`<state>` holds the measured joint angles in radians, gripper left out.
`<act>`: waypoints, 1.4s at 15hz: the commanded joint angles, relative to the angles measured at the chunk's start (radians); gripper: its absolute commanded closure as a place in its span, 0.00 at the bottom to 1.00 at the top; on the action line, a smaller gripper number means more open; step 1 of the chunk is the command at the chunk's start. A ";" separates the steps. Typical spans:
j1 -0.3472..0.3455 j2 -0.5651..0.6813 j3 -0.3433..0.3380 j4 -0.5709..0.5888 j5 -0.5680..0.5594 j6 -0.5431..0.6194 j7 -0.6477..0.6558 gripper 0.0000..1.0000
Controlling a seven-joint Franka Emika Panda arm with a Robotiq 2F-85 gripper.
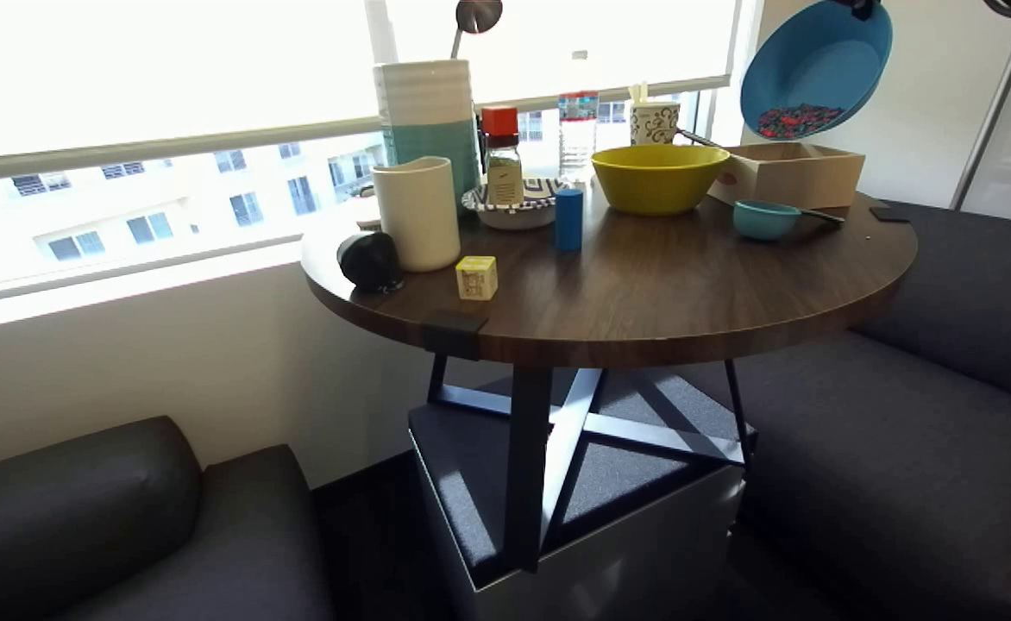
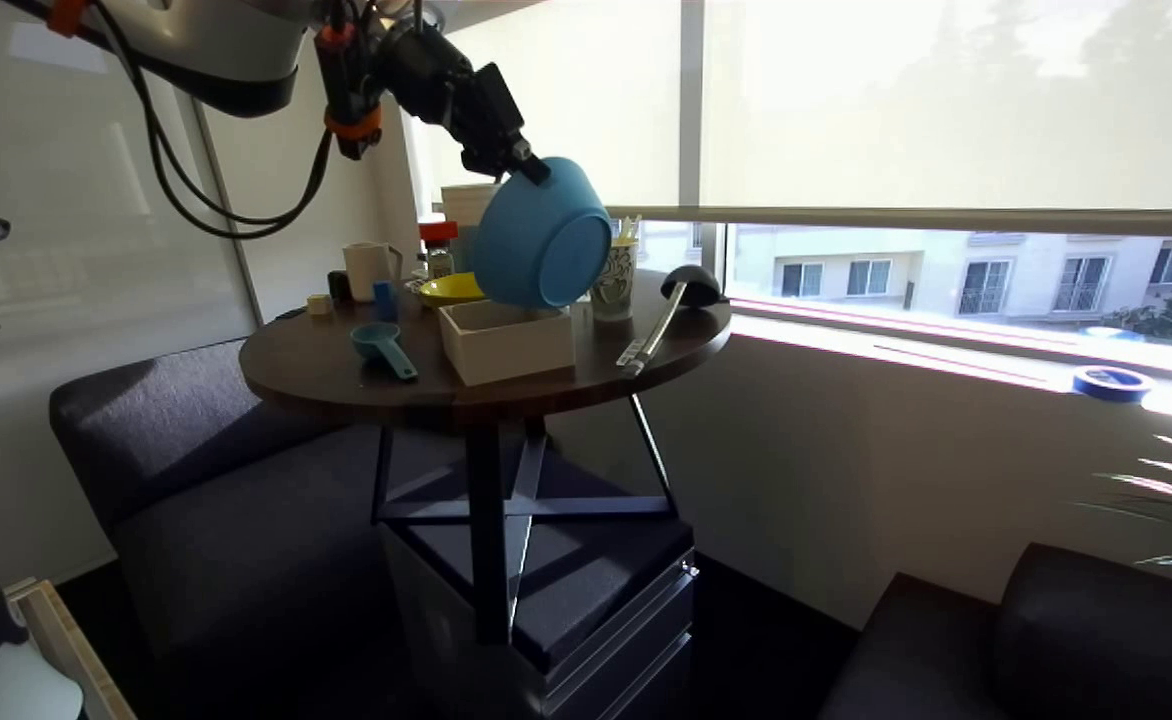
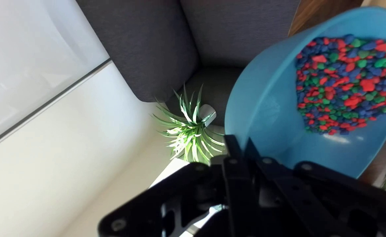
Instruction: Pour the cereal out of the blue bowl and into the wooden box
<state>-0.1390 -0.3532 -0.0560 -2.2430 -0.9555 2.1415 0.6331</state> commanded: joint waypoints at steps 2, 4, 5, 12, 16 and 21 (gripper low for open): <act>0.005 -0.020 -0.025 0.012 0.113 0.042 -0.016 0.99; 0.000 -0.024 -0.032 0.016 0.172 0.053 -0.029 0.99; -0.004 -0.026 -0.035 0.020 0.197 0.056 -0.034 0.99; -0.020 -0.042 -0.071 0.034 0.428 0.097 -0.123 0.99; -0.018 -0.049 -0.080 0.036 0.629 0.119 -0.218 0.99; 0.004 -0.034 -0.086 0.047 0.860 0.124 -0.321 0.99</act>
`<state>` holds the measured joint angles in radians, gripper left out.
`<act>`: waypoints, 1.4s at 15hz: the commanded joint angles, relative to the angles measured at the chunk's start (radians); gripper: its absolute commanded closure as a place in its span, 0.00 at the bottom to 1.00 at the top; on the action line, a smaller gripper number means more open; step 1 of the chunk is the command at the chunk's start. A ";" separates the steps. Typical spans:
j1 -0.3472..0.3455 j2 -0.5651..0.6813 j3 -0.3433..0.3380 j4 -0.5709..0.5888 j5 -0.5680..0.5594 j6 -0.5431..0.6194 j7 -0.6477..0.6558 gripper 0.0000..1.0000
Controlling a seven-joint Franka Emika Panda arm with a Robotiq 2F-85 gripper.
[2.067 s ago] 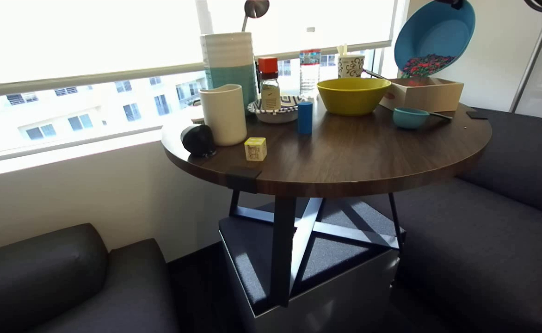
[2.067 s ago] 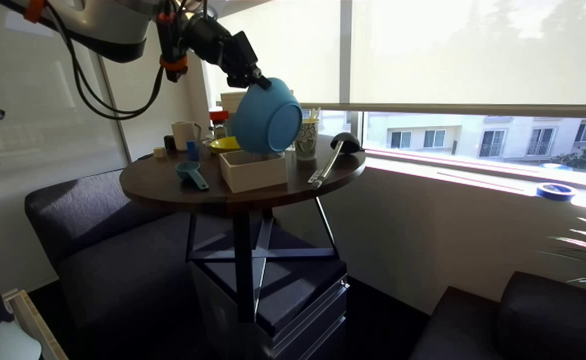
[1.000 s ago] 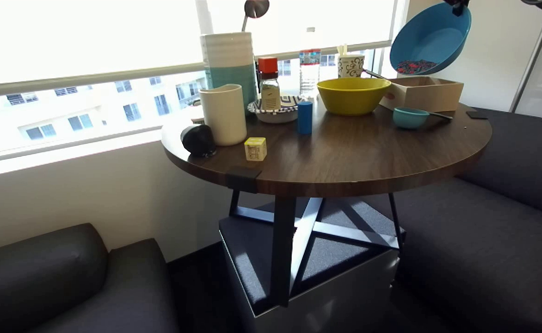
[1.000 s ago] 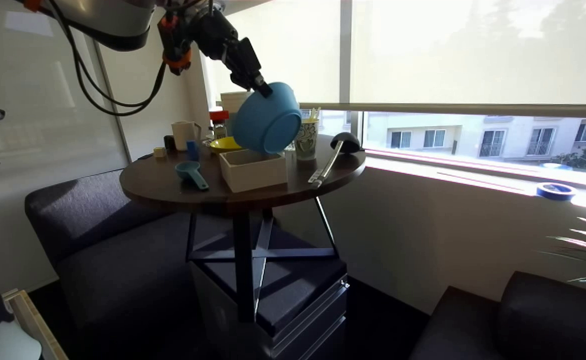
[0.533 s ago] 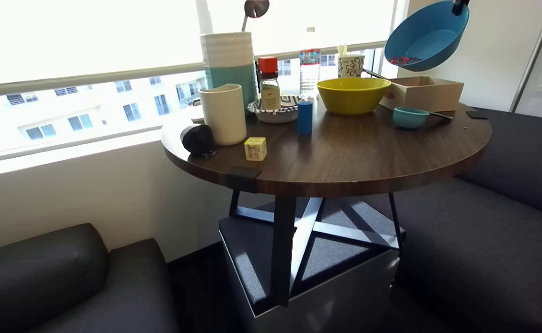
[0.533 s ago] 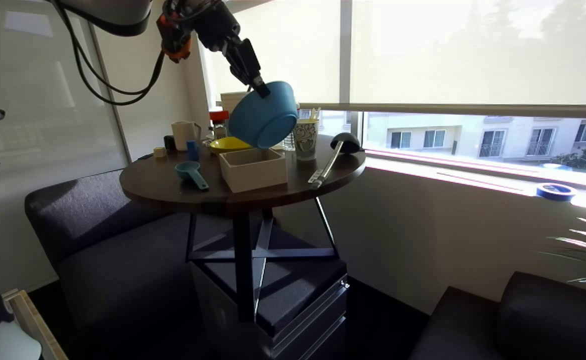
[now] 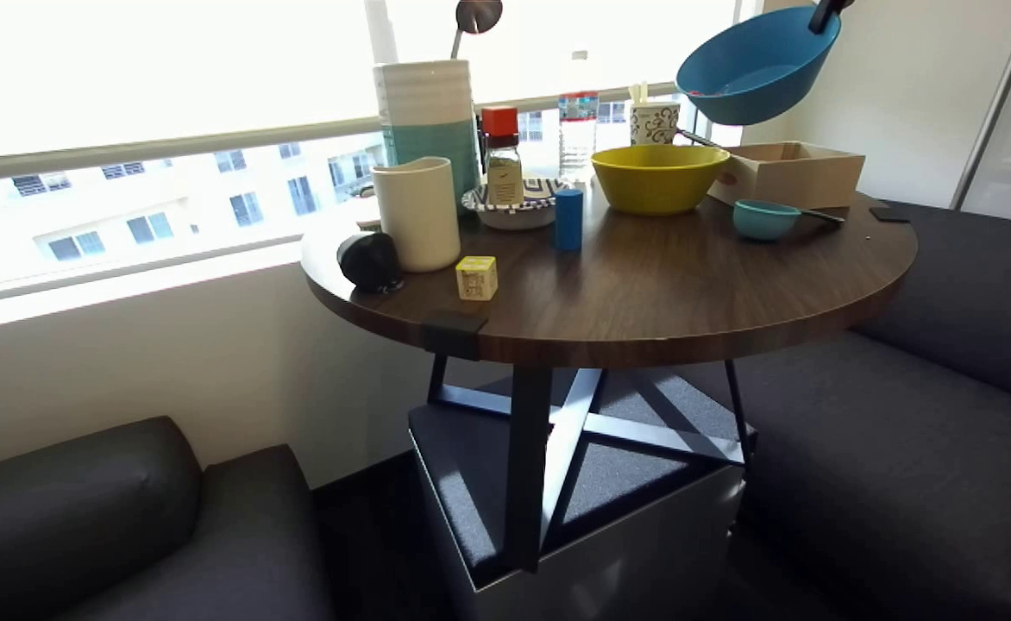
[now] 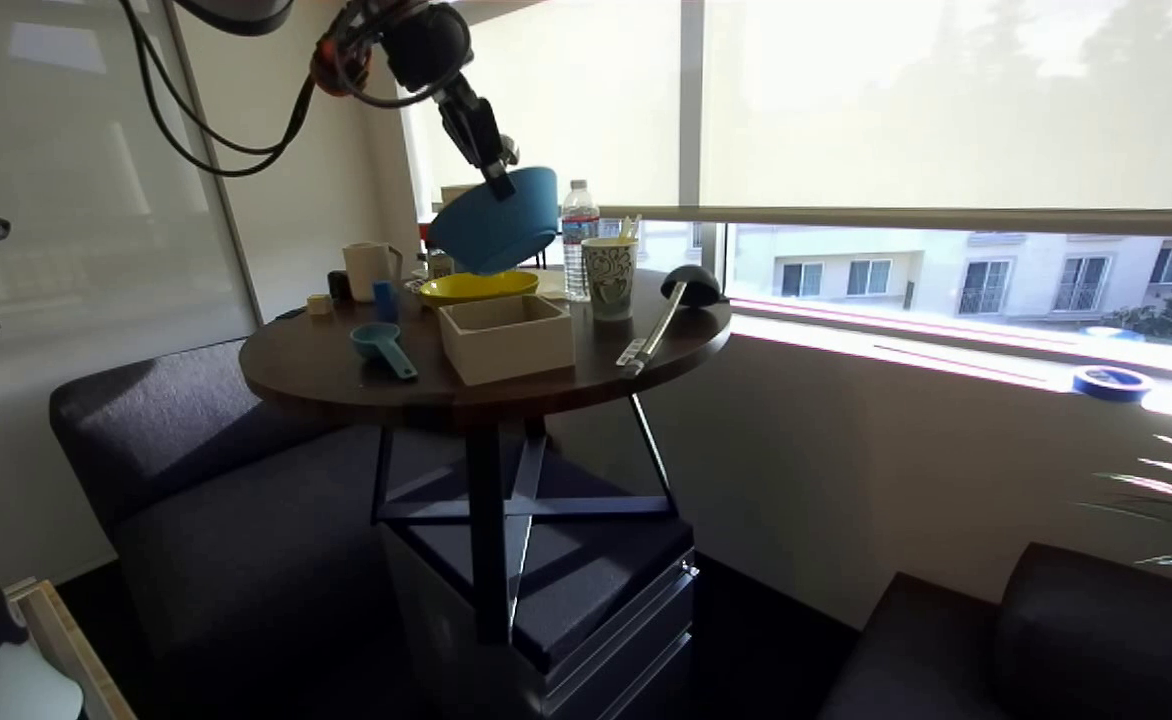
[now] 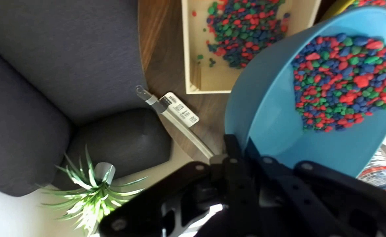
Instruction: Pour the cereal out of the blue bowl and into the wooden box
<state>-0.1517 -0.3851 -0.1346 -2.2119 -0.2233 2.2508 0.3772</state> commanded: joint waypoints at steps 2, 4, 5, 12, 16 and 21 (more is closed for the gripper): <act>0.028 0.021 -0.009 0.024 0.215 0.026 -0.097 0.99; 0.039 0.045 -0.011 0.031 0.291 0.035 -0.129 0.99; 0.044 0.060 -0.010 0.033 0.320 0.040 -0.143 0.99; 0.059 0.173 -0.015 0.064 0.507 0.059 -0.230 0.99; 0.053 0.217 -0.014 0.081 0.561 0.040 -0.242 0.99; 0.049 0.256 -0.009 0.088 0.589 0.031 -0.240 0.99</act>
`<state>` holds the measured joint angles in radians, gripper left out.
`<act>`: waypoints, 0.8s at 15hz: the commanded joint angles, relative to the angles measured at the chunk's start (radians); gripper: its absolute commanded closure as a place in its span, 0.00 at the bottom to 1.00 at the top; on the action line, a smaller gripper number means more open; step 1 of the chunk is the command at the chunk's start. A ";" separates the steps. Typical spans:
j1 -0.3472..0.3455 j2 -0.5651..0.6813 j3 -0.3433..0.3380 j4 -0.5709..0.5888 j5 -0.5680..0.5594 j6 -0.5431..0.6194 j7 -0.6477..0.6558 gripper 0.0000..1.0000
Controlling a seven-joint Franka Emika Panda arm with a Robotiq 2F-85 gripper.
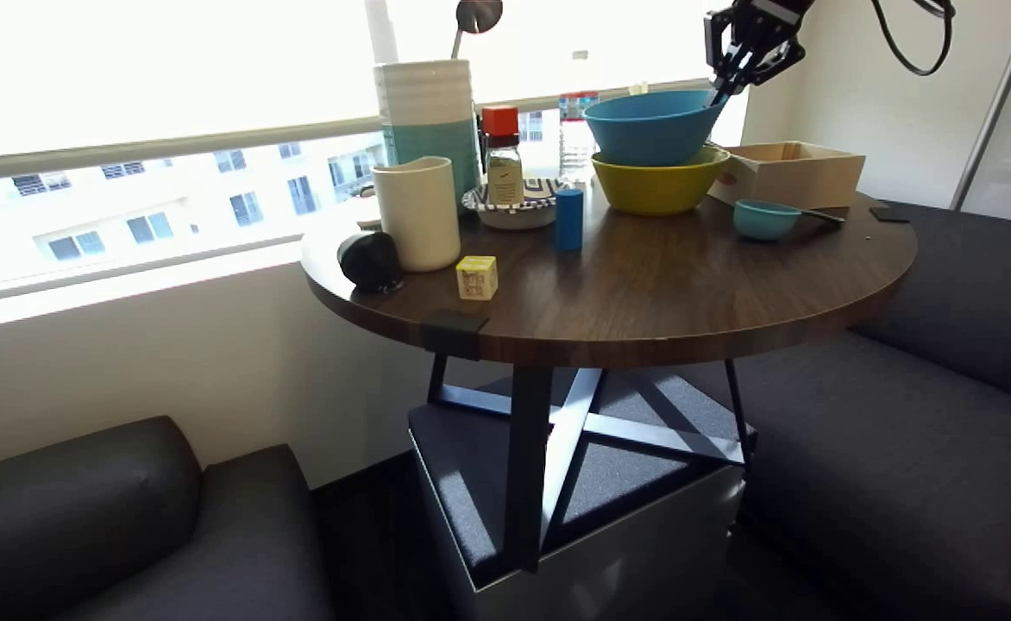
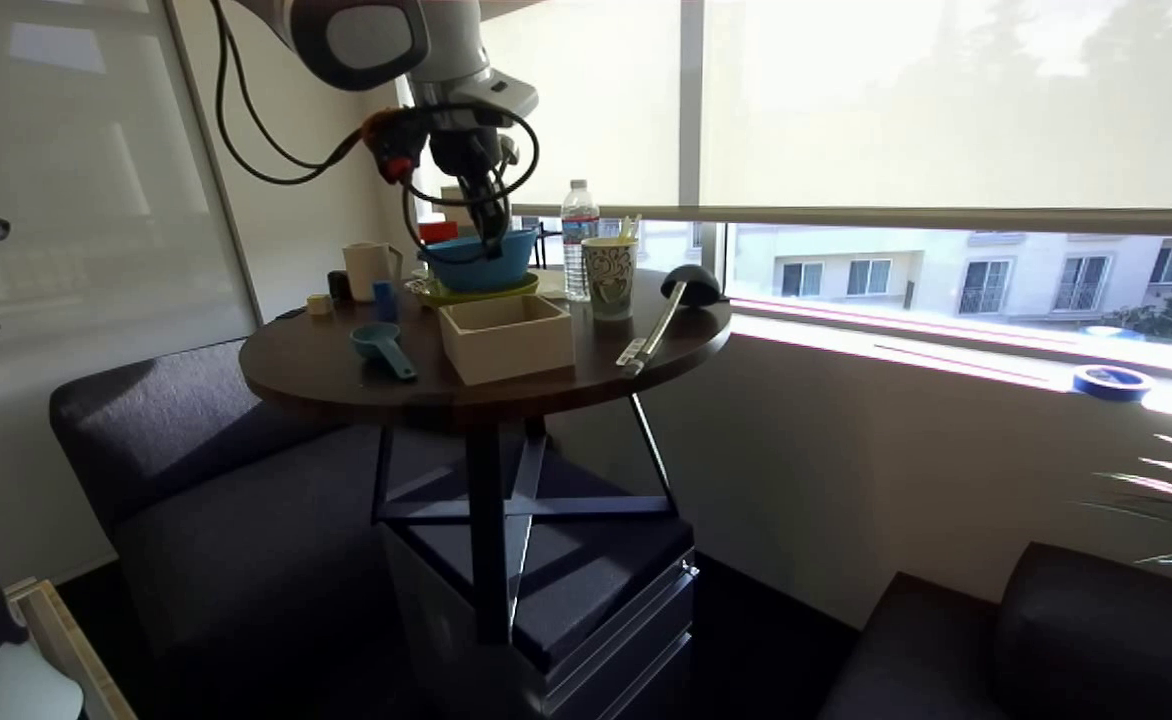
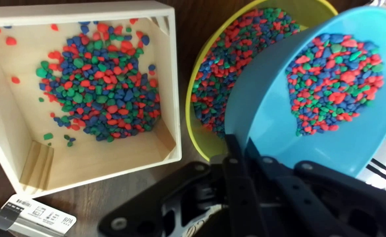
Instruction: Pour the cereal out of the blue bowl and into the wooden box
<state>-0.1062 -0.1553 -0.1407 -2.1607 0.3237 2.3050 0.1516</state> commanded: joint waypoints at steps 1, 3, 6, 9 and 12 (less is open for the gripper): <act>0.002 0.031 -0.003 0.037 0.038 -0.027 -0.014 0.99; 0.000 0.037 -0.002 0.038 0.035 -0.037 -0.008 0.99; -0.001 0.038 0.001 0.034 0.021 -0.045 -0.008 0.71; -0.001 0.026 0.002 0.035 0.025 -0.047 -0.011 0.56; -0.004 0.008 0.002 0.036 0.009 -0.039 -0.002 0.36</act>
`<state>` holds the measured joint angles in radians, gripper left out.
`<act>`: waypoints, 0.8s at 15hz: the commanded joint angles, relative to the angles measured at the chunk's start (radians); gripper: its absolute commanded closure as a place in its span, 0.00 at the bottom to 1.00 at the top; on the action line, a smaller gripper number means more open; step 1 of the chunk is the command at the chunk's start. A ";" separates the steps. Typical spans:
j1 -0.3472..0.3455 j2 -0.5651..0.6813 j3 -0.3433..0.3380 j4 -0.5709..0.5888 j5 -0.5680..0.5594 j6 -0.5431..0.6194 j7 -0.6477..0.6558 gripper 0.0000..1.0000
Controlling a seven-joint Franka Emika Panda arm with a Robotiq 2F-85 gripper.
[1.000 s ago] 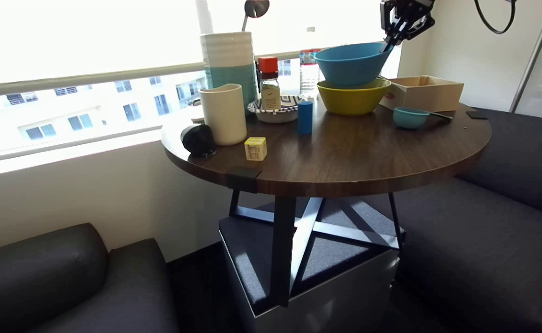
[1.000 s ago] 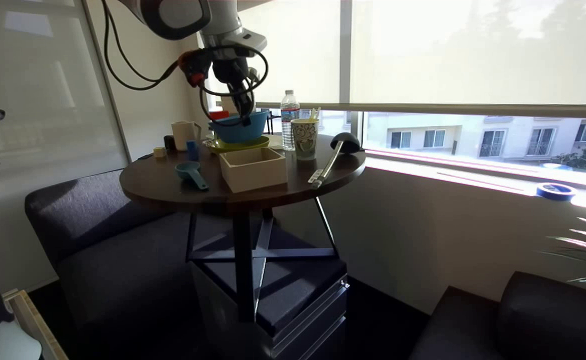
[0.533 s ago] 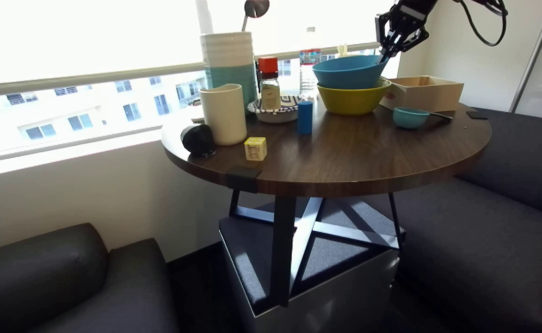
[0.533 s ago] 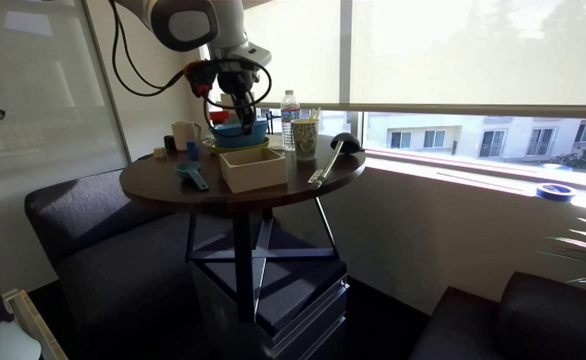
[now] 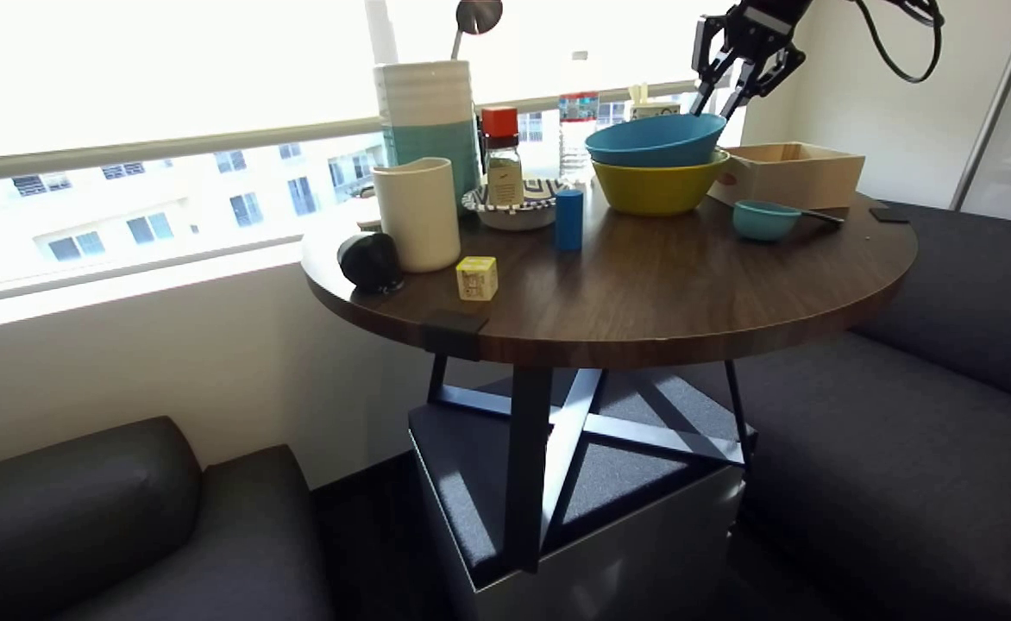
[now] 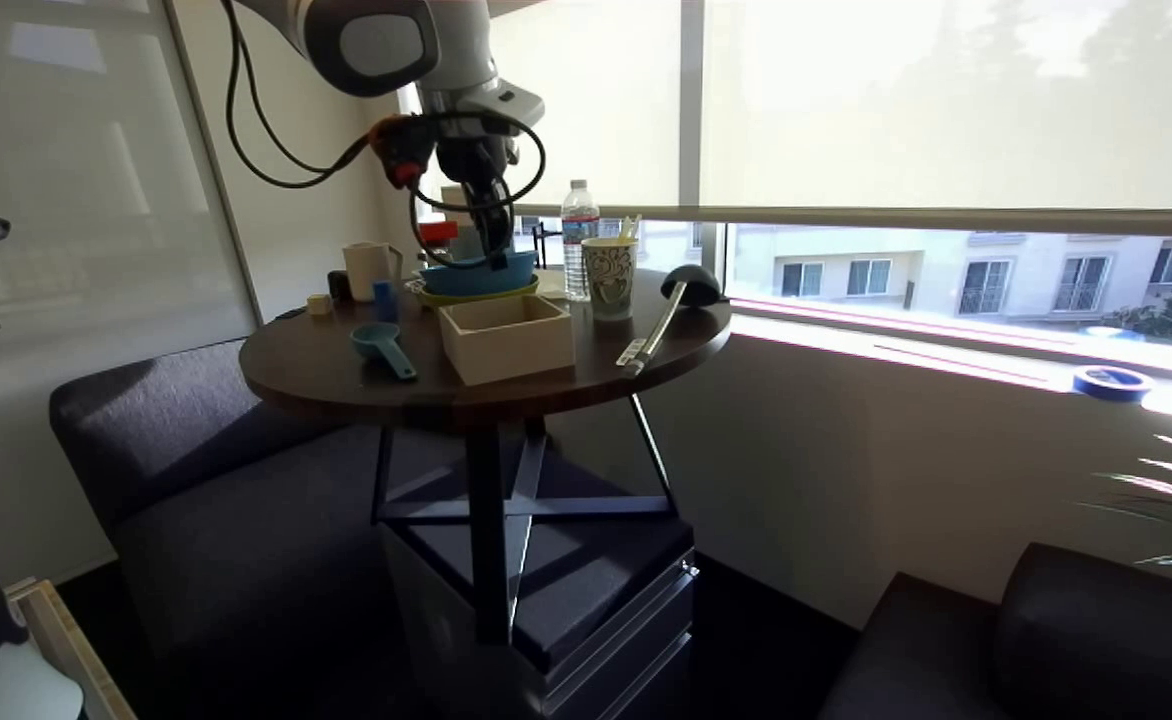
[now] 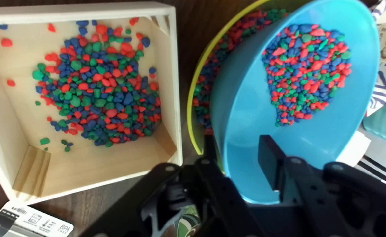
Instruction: Pour the cereal out of the blue bowl and into the wooden box
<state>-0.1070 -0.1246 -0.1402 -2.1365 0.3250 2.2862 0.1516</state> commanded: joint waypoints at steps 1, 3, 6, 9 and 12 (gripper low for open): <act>-0.004 -0.031 0.002 0.011 0.003 -0.018 -0.002 0.28; -0.007 -0.061 -0.002 0.000 -0.003 -0.018 -0.018 0.15; -0.017 -0.121 -0.009 -0.035 -0.033 -0.006 -0.070 0.00; -0.013 -0.097 -0.015 -0.011 -0.015 -0.003 -0.070 0.00; -0.014 -0.105 -0.020 -0.015 -0.015 -0.003 -0.074 0.00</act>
<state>-0.1204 -0.2303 -0.1599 -2.1537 0.3100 2.2859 0.0781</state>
